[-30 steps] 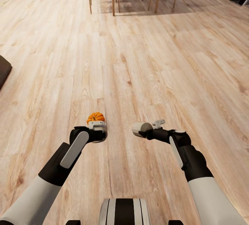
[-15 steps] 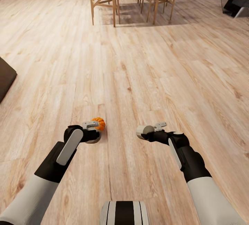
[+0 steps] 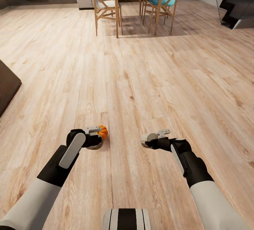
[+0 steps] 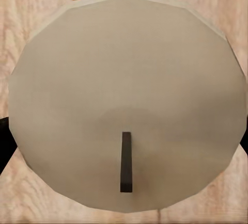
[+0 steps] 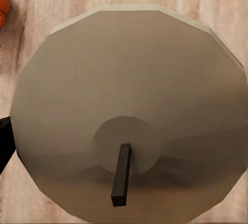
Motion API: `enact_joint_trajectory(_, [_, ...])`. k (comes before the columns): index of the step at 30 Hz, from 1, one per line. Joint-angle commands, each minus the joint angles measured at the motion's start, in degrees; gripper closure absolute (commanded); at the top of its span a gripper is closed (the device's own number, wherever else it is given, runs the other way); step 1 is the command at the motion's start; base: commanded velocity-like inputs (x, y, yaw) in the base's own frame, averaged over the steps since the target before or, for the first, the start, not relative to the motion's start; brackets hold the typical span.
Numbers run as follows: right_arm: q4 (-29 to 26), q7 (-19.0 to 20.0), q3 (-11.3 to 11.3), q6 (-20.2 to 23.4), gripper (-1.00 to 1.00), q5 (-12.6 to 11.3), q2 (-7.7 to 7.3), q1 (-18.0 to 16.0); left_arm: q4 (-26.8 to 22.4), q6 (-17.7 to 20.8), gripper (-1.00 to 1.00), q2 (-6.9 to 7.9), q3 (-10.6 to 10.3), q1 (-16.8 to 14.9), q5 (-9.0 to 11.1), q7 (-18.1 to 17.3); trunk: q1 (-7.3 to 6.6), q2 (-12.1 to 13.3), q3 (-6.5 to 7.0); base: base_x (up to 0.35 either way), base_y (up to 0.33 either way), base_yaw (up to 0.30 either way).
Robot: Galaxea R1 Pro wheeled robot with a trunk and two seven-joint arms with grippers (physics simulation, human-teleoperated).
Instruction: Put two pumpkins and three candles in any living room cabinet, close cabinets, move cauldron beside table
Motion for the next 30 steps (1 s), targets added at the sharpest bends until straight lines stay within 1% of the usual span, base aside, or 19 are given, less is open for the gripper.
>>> enact_joint_trajectory(1, [0.16, -0.11, 0.00, 0.06, 1.00, -0.12, 0.00, 0.00, 0.42, 0.00, 1.00, -0.07, 0.00, 0.00, -0.02, -0.05, -0.02, 0.02, 0.23, 0.000, 0.000, 0.000])
enact_joint_trajectory(6, [0.98, -1.11, 0.10, 0.04, 1.00, -0.07, -0.03, 0.00, 1.29, 0.01, 1.00, -0.15, 0.00, 0.00, -0.02, -0.10, -0.15, 0.08, 1.34, 0.000, 0.000, 0.000])
enact_joint_trajectory(9, [1.23, -3.26, 0.02, 0.08, 1.00, -0.13, -0.08, 0.00, 1.40, 0.01, 1.00, -0.14, 0.07, 0.00, -0.02, -0.10, -0.23, 0.12, 2.00, 0.000, 0.000, 0.000])
enact_joint_trajectory(16, [1.28, -3.45, -0.06, 0.09, 1.00, -0.15, -0.09, 0.00, 1.51, 0.01, 1.00, -0.20, 0.09, 0.00, -0.02, -0.12, -0.41, 0.22, 3.55, 0.000, 0.000, 0.000])
enact_joint_trajectory(18, [2.51, -3.67, 0.00, 0.08, 1.00, -0.11, -0.13, 0.00, 1.83, 0.01, 1.00, -0.16, 0.17, 0.00, -0.02, -0.11, -0.46, 0.24, 4.00, 0.000, 0.000, 0.000])
enact_joint_trajectory(19, [3.37, -3.94, 0.00, 0.05, 1.00, -0.09, -0.15, 0.00, 2.30, 0.01, 1.00, -0.16, 0.20, 0.00, -0.02, -0.11, -0.49, 0.26, 4.22, 0.000, 0.000, 0.000])
enact_joint_trajectory(20, [5.13, -4.92, 0.01, 0.01, 1.00, -0.07, -0.16, -0.05, 4.29, -0.02, 1.00, -0.23, 0.24, 0.00, -0.02, -0.21, -0.51, 0.27, 4.44, 0.000, 0.000, 0.000])
enact_joint_trajectory(21, [7.04, -6.53, 0.07, -0.07, 1.00, -0.06, -0.19, -0.08, 7.75, -0.07, 1.00, -0.43, 0.20, -0.07, 0.04, -0.41, -0.54, 0.28, 4.66, 0.000, 0.000, 0.000])
enact_joint_trajectory(24, [9.24, -6.66, 0.27, -0.22, 1.00, -0.03, -0.28, -0.08, 8.53, -0.08, 1.00, -1.01, 0.18, -0.09, 0.00, -0.45, -0.62, 0.32, 5.32, 0.000, 0.000, 0.000])
enact_joint_trajectory(28, [9.77, -6.73, 0.34, -0.18, 1.00, -0.05, -0.27, -0.09, 8.90, -0.08, 1.00, -1.06, 0.21, -0.09, -0.01, -0.45, -0.72, 0.38, 6.21, 0.000, 0.000, 0.000])
enact_joint_trajectory(30, [10.35, -6.83, 0.36, -0.17, 1.00, -0.02, -0.18, -0.09, 9.97, -0.16, 1.00, -1.03, 0.34, -0.09, -0.02, -0.45, -0.77, 0.40, 6.65, 0.000, 0.000, 0.000])
